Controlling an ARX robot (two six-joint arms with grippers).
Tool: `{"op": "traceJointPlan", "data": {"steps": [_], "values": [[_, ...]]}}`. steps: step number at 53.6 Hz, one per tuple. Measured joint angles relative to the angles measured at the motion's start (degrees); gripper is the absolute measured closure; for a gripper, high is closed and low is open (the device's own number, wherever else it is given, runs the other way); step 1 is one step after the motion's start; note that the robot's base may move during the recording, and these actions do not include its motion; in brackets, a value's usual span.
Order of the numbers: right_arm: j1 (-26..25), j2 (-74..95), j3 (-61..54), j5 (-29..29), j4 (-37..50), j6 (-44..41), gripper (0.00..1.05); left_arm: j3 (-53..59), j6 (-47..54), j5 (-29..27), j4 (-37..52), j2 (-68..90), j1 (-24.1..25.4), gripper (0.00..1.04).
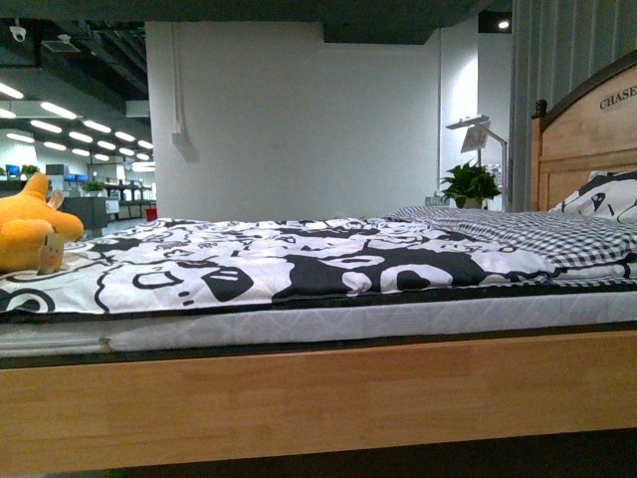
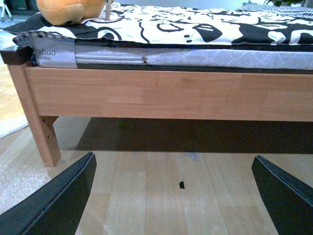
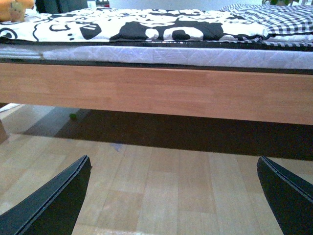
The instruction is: Put away toys
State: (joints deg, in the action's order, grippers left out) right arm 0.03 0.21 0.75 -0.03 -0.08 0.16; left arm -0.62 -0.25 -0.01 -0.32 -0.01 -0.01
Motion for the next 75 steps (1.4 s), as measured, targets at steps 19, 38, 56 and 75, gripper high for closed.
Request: {"op": "traceJointPlan", "data": {"steps": [19,38,56,75], "values": [[0.00,0.00,0.00,0.00,0.00,0.00,0.00,0.00,-0.02,0.00,0.00,0.00,0.00,0.06],[0.00,0.00,0.00,-0.02,0.00,0.00,0.00,0.00,0.00,0.02,0.00,0.00,0.00,0.06],[0.00,0.00,0.00,-0.02,0.00,0.00,0.00,0.00,0.00,0.02,0.00,0.00,0.00,0.06],[0.00,0.02,0.00,0.00,0.00,0.00,0.00,0.00,0.00,0.02,0.00,0.02,0.00,0.06]]}}
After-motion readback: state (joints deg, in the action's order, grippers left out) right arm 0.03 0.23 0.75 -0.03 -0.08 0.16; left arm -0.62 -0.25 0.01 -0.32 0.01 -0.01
